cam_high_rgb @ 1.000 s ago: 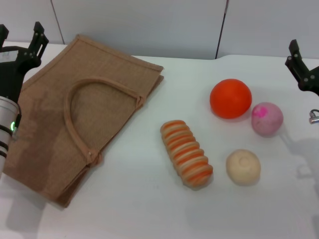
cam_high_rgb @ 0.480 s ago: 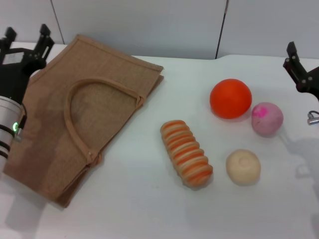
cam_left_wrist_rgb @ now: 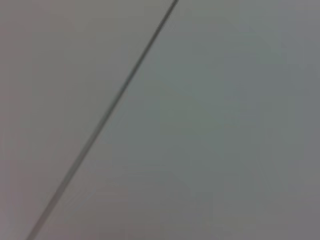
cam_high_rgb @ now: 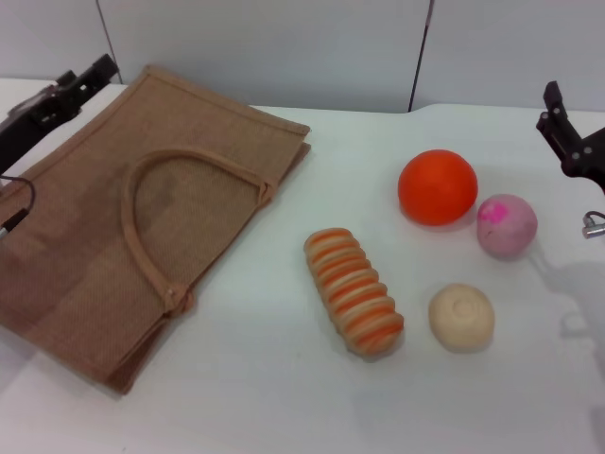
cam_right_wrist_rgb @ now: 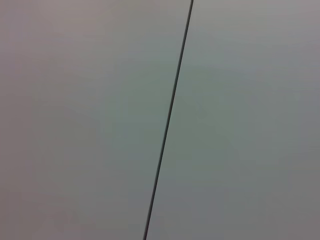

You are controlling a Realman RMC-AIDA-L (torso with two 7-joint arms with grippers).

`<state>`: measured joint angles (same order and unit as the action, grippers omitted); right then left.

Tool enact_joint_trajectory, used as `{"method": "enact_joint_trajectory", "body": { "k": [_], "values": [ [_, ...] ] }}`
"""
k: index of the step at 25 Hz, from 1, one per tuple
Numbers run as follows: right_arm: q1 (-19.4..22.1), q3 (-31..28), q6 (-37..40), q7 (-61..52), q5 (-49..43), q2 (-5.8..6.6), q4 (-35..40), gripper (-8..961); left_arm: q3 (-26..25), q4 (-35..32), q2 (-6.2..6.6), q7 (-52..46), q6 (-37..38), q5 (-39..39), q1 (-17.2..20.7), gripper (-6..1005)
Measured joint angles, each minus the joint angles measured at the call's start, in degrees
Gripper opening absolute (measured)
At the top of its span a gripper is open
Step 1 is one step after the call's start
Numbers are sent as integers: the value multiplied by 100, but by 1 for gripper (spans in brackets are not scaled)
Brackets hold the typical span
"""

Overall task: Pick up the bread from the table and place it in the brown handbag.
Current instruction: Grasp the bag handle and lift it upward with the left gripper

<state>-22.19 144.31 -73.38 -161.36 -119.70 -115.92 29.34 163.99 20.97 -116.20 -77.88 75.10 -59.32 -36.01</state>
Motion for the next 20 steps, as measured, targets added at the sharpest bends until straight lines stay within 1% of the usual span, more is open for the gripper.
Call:
{"method": "enact_joint_trajectory", "body": {
  "k": [4, 6, 7, 10, 12, 15, 17, 20],
  "values": [
    [-2, 0, 0, 0, 0, 0, 5, 910, 2, 755, 46, -1382, -48, 1328, -351, 862],
    [-3, 0, 0, 0, 0, 0, 2, 910, 1, 1038, 50, -1836, -52, 1779, -484, 862],
    [-4, 0, 0, 0, 0, 0, 1, 910, 1, 1266, 47, -2238, -56, 2179, -604, 861],
    [-5, 0, 0, 0, -1, 0, 0, 910, 2, 1565, 49, -2938, -57, 2903, -836, 861],
    [-5, 0, 0, 0, -1, 0, -5, 909, 2, 1659, 72, -3223, -59, 3299, -967, 860],
    [-5, 0, 0, 0, 0, 0, -4, 909, 7, 1699, 180, -3596, -64, 3951, -1215, 860],
    [-5, 0, -2, 0, 0, 0, -4, 909, 9, 1699, 267, -3962, -115, 4578, -1398, 859],
    [-5, 0, -9, 0, 0, 0, -4, 909, 10, 1689, 319, -4281, -209, 5116, -1551, 858]
  ]
}}
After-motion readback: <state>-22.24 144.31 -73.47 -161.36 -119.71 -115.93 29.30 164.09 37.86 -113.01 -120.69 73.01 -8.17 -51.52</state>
